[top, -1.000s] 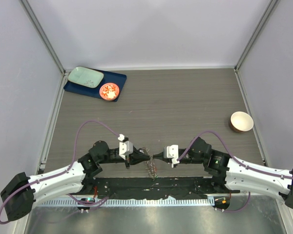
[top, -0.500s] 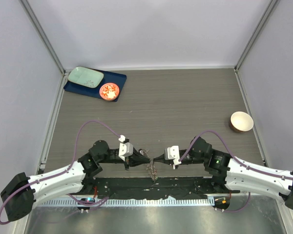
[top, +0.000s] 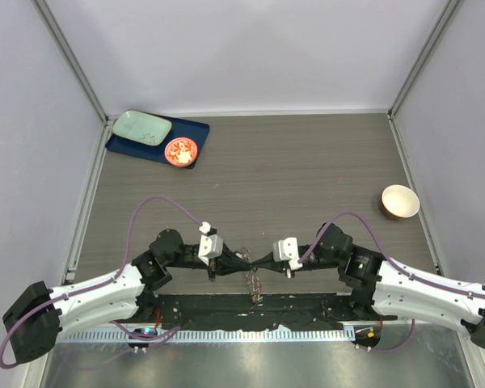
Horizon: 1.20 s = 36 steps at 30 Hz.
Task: Put the keys on the keyring
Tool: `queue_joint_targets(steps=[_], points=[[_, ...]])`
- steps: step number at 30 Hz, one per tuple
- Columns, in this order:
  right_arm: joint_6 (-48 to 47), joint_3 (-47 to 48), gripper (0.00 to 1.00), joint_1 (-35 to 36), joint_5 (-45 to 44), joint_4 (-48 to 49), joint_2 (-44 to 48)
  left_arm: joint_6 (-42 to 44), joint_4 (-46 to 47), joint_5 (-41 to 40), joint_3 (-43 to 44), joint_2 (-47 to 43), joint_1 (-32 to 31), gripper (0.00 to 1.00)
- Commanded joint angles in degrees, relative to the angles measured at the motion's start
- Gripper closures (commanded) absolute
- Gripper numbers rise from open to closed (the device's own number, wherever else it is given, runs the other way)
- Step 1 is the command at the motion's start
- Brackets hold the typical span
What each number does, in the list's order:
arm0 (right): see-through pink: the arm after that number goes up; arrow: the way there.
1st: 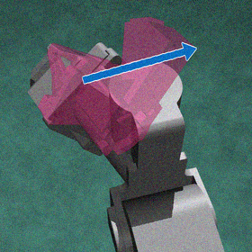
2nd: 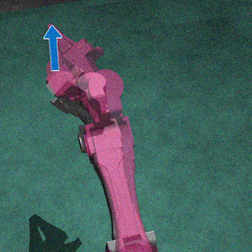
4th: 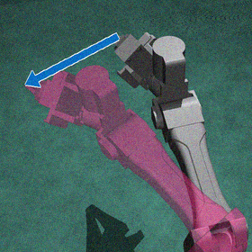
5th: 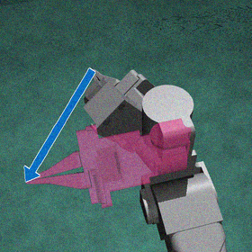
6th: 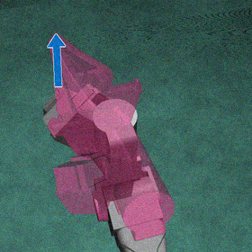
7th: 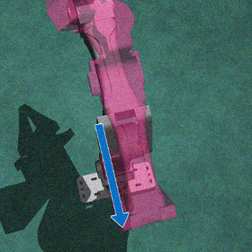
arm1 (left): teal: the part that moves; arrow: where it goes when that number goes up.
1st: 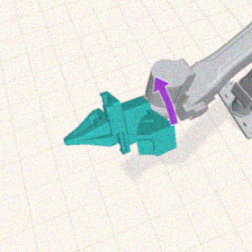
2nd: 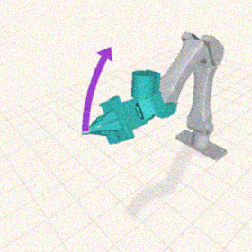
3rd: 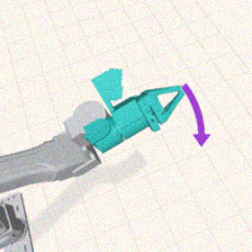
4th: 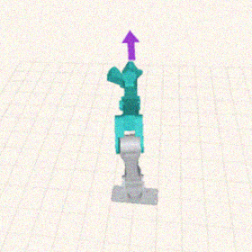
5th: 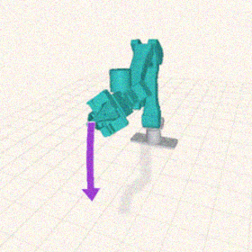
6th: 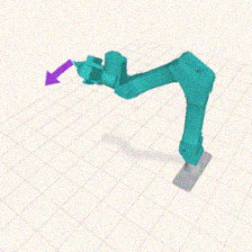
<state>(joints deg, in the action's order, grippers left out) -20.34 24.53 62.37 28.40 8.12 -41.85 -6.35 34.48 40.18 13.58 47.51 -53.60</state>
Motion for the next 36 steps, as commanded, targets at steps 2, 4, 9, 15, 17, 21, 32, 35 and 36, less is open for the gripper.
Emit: queue_joint_targets(steps=[2, 4, 9, 15, 17, 21, 32, 35, 36], points=[[1.7, 3.0, 0.99, -0.8, 2.9, 3.0, -0.7, 0.9, 6.6, 1.0, 3.4, -0.6, 0.5, 1.0], [2.0, 3.1, 0.99, -0.9, 3.1, 3.0, -1.1, 0.9, 7.1, 0.5, 3.3, -0.6, 0.6, 1.0], [2.1, 2.9, 0.99, -1.3, 2.9, 2.8, -0.9, 0.9, 6.6, -2.5, 2.2, -1.8, 1.2, 1.0], [1.1, 2.6, 0.99, -1.3, 2.3, 2.2, -0.3, -0.5, 4.6, -7.1, 1.2, -3.9, 1.6, 1.0], [0.7, 2.6, 0.99, -1.3, 2.2, 2.1, -0.7, -1.0, 4.1, -8.0, 1.0, -4.7, 1.7, 1.0], [-0.1, 2.9, 0.99, -1.3, 1.3, 1.3, -1.7, -3.0, 4.7, -10.3, 0.2, -6.1, 1.7, 1.0], [-1.5, 3.0, 0.99, -1.3, -0.4, 0.7, -2.3, -7.0, 1.5, -16.9, 0.9, -7.2, 1.7, 1.0], [-1.7, 3.2, 0.99, -1.3, -0.4, 0.5, -3.2, -8.0, 1.4, -17.2, 1.5, -6.5, 1.7, 1.0], [-1.7, 3.2, 0.99, -1.3, -0.5, 0.7, -3.3, -8.2, 1.3, -17.2, 1.7, -5.9, 1.7, 1.0]])
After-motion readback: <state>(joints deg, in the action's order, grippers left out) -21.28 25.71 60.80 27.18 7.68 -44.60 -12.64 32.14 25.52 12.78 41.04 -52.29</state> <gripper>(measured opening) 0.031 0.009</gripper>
